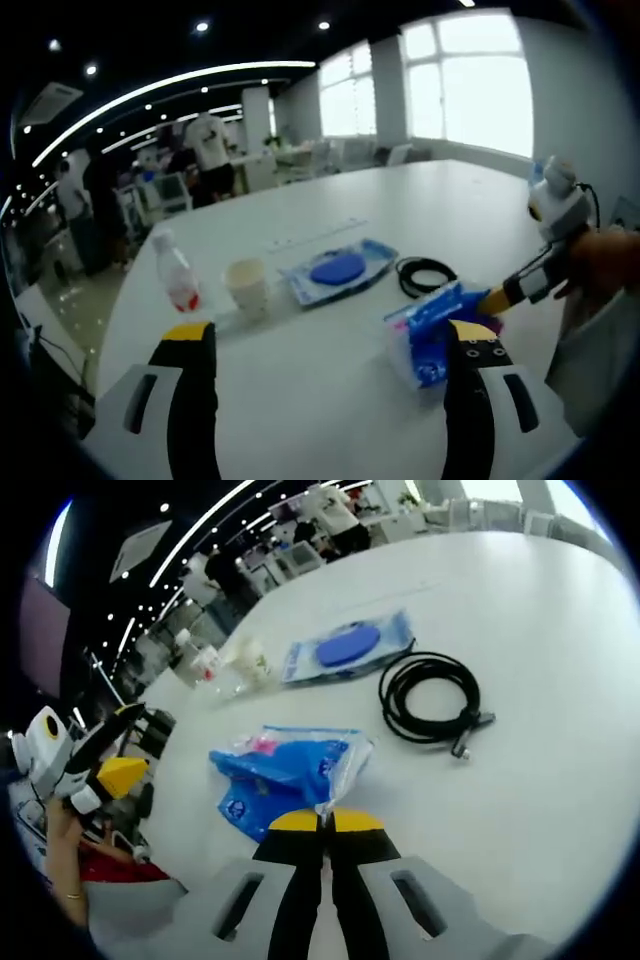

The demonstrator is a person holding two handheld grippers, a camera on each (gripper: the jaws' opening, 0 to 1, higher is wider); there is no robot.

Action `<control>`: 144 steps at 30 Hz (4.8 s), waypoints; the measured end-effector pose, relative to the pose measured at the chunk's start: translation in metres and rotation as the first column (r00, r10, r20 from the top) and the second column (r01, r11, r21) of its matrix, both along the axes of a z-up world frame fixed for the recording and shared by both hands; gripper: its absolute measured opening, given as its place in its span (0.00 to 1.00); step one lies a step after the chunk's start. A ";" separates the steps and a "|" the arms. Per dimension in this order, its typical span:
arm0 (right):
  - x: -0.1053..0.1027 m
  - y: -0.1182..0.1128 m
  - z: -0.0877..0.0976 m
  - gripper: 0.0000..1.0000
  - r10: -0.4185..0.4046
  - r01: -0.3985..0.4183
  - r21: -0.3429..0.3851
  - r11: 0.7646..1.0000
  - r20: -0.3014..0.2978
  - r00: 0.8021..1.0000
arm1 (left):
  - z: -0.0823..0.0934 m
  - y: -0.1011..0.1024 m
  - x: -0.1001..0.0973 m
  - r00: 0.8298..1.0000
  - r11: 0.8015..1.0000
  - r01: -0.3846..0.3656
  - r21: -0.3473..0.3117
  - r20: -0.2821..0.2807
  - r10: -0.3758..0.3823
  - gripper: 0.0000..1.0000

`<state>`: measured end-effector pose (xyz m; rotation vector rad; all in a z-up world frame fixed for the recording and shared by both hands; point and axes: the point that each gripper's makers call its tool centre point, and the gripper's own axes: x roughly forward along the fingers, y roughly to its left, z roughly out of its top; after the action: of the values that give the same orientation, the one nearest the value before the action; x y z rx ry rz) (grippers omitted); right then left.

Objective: Arrange the tabletop items into an orderly group along one side of the table until the central work area is clear of visible clutter.

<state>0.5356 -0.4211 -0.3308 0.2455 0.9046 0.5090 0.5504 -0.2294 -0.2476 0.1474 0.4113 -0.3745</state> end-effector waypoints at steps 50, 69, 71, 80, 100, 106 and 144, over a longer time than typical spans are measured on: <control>0.206 -0.150 0.018 0.01 0.156 -0.063 -0.374 0.925 0.223 0.962 | -0.037 0.010 0.002 0.998 0.998 -0.011 0.066 -0.067 0.016 0.89; 0.243 -0.165 -0.036 0.02 0.264 -0.176 -0.471 0.864 0.128 0.956 | -0.047 0.011 0.002 0.996 0.998 -0.014 0.065 -0.089 0.020 0.88; 0.244 -0.167 -0.041 0.02 0.259 -0.173 -0.478 0.861 0.120 0.958 | -0.048 0.011 0.001 0.995 0.997 -0.010 0.071 -0.096 0.017 0.87; 0.249 -0.175 -0.051 0.05 0.240 -0.156 -0.513 0.844 0.102 0.965 | -0.048 0.015 0.001 0.995 0.997 -0.025 0.070 -0.099 0.032 0.90; 0.243 -0.180 -0.014 0.60 0.134 -0.048 -0.435 0.899 0.169 0.976 | -0.045 0.025 0.003 0.991 0.995 -0.073 0.074 -0.104 0.081 0.96; 0.220 -0.157 0.018 0.76 0.164 -0.065 -0.369 0.927 0.244 0.956 | -0.036 0.020 0.004 0.993 0.998 -0.067 0.013 -0.091 0.068 0.99; -0.043 -0.047 0.098 1.00 0.343 -0.298 -0.179 0.938 0.343 0.874 | 0.023 0.006 -0.080 0.997 0.995 0.037 -0.088 -0.062 -0.042 0.99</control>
<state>0.4924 -0.4683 -0.2327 -0.1170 0.6017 0.7777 0.4707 -0.2234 -0.2243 0.0587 0.4550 -0.4364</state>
